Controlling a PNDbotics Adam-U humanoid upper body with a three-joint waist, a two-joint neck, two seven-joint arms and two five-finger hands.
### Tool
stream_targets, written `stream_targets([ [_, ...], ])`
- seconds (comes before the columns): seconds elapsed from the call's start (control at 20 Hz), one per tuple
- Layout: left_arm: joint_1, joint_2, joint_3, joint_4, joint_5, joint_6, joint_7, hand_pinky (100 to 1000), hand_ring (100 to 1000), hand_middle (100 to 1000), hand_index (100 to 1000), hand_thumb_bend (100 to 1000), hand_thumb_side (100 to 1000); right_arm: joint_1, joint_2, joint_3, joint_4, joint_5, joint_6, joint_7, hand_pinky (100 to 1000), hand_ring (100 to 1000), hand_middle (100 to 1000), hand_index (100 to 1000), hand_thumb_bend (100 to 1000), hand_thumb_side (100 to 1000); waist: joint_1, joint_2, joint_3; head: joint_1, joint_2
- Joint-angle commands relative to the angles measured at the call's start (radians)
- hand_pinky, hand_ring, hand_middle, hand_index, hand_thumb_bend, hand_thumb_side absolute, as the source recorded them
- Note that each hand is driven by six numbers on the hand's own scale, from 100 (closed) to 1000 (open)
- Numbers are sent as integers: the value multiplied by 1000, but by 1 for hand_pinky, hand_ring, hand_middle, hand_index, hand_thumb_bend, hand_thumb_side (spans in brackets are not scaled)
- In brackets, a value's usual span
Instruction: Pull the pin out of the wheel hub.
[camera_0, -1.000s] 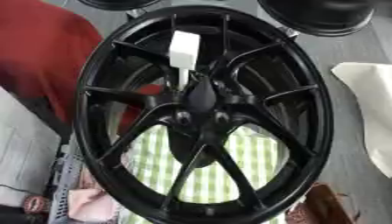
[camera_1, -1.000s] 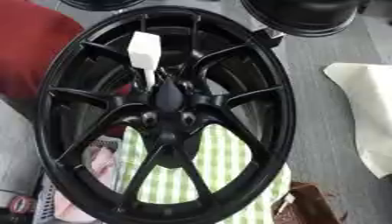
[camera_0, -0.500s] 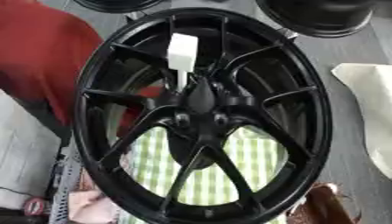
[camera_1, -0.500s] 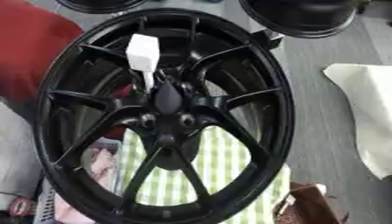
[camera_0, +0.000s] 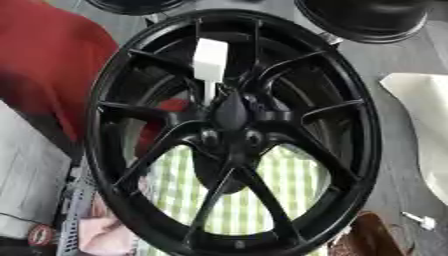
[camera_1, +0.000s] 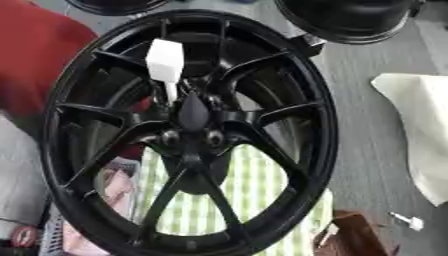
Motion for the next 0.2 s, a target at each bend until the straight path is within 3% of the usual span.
stream_targets([
  [0.05,-16,35,5,-22,-3,-1,-3,809,695,566,763,254,477,-30,-16,19,-50,-48,-30,6,736,679,628,745,100,530,4,-14,3,-6,-17],
  [0.2,-16,35,5,-23,-4,-2,-2,809,695,566,763,254,476,-47,-5,37,-69,-66,-41,17,735,675,624,745,100,523,3,-13,5,-8,-20],
])
